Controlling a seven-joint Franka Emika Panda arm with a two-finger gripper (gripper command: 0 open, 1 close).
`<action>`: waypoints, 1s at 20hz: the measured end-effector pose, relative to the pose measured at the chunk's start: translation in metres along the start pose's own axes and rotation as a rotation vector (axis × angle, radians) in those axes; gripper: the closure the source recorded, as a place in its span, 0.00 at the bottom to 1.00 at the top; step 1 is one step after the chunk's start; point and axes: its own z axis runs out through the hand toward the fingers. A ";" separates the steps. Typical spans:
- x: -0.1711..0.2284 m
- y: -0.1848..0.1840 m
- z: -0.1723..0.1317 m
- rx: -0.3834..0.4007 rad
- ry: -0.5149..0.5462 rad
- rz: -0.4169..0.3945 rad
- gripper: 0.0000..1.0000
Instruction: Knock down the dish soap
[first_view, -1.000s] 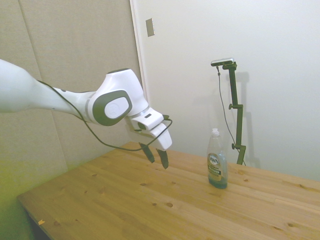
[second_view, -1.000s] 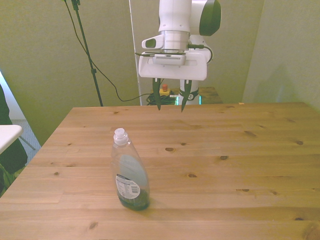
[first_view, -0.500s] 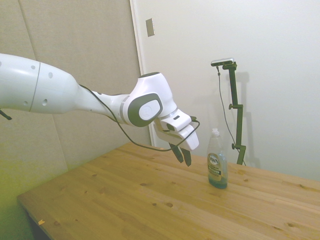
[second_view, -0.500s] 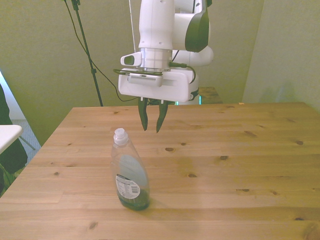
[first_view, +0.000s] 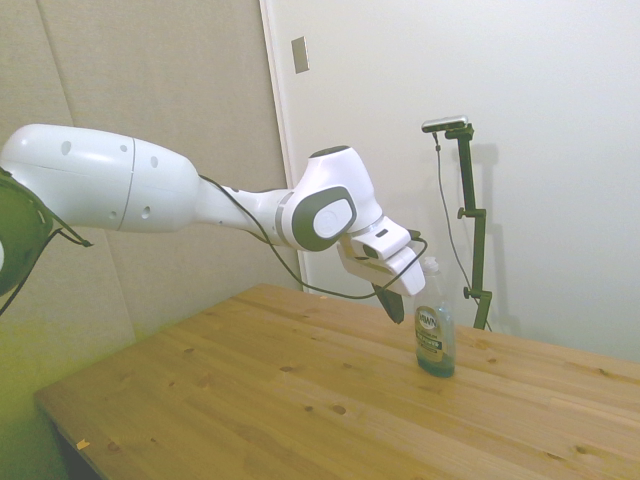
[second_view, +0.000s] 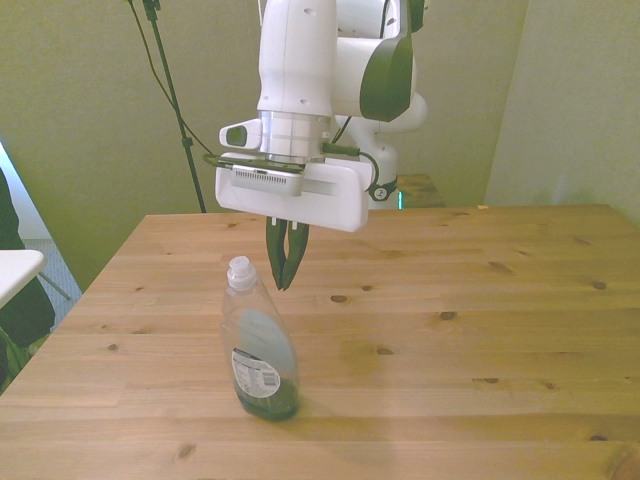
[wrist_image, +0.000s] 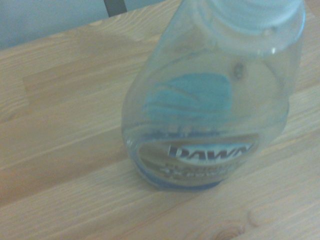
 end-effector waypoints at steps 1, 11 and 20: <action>0.005 -0.002 0.001 -0.001 0.004 0.006 1.00; 0.052 -0.033 0.036 0.036 0.044 0.123 1.00; 0.055 -0.066 0.058 0.054 0.065 0.137 1.00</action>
